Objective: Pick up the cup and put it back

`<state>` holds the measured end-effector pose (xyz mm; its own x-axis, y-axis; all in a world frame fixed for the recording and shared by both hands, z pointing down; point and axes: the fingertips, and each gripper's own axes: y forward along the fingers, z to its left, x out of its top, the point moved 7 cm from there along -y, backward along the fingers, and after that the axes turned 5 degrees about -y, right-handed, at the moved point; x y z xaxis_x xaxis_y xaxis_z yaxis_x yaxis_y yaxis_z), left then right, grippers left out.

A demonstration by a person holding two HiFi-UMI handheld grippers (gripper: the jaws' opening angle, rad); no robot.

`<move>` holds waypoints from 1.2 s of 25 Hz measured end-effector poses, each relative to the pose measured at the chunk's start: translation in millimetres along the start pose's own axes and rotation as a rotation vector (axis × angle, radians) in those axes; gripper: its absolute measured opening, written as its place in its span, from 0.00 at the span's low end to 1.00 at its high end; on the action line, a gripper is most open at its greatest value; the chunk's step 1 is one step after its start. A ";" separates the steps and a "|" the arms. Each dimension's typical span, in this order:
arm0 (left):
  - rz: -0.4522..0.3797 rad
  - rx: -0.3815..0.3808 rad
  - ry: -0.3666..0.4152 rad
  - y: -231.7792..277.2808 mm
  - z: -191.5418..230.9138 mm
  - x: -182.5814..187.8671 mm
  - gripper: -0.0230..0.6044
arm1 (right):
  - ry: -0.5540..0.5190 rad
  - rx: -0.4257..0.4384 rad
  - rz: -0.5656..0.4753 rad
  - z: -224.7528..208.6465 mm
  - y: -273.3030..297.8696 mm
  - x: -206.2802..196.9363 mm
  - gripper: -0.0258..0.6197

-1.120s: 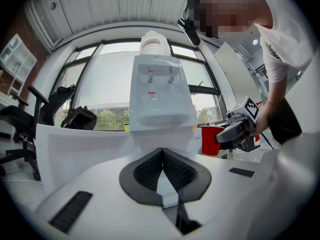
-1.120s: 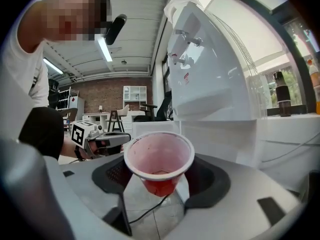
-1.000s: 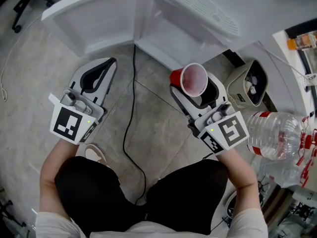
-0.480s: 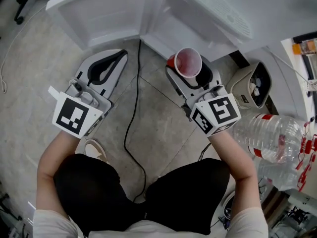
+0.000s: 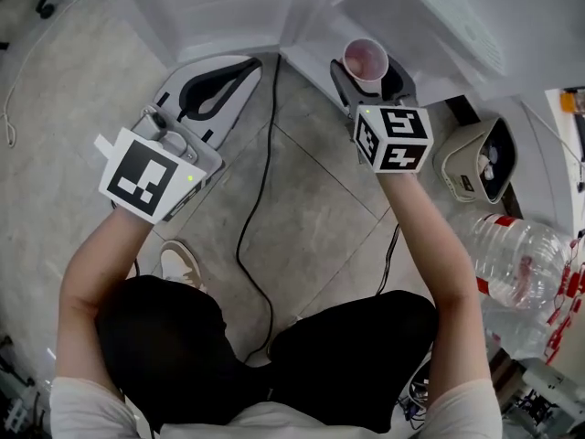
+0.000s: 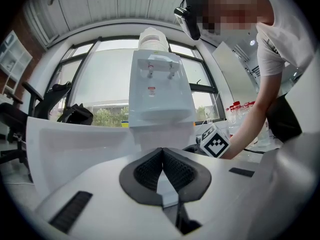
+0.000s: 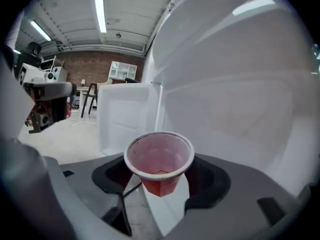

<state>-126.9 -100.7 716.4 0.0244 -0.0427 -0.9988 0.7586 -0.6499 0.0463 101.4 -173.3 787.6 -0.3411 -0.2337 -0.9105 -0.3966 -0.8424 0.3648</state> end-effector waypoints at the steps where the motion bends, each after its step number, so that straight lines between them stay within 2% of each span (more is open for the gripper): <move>1: 0.002 -0.002 0.002 0.2 0.7 -1.3 0.07 | 0.003 -0.010 0.016 -3.9 6.5 -3.3 0.54; 6: 0.002 0.011 0.008 -0.6 12.1 -6.1 0.07 | 0.084 -0.086 0.071 -20.6 34.2 -15.8 0.54; 9: 0.003 0.033 -0.009 1.0 21.5 -10.1 0.07 | 0.076 -0.117 0.092 -22.6 52.2 -20.7 0.54; 14: 0.000 0.027 -0.009 7.4 30.2 -14.8 0.07 | 0.137 -0.196 0.154 -45.2 70.7 -50.3 0.54; 21: 0.019 0.044 -0.023 1.3 35.7 -18.0 0.07 | 0.199 -0.223 0.201 -60.7 88.5 -79.3 0.54; 30: 0.043 0.070 -0.037 -10.6 40.4 -23.0 0.07 | 0.221 -0.244 0.216 -60.0 101.1 -94.1 0.54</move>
<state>-161.8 -123.5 739.6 0.0308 -0.0995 -0.9946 0.7099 -0.6983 0.0919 144.5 -265.6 898.5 -0.1918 -0.4948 -0.8476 -0.1129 -0.8468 0.5198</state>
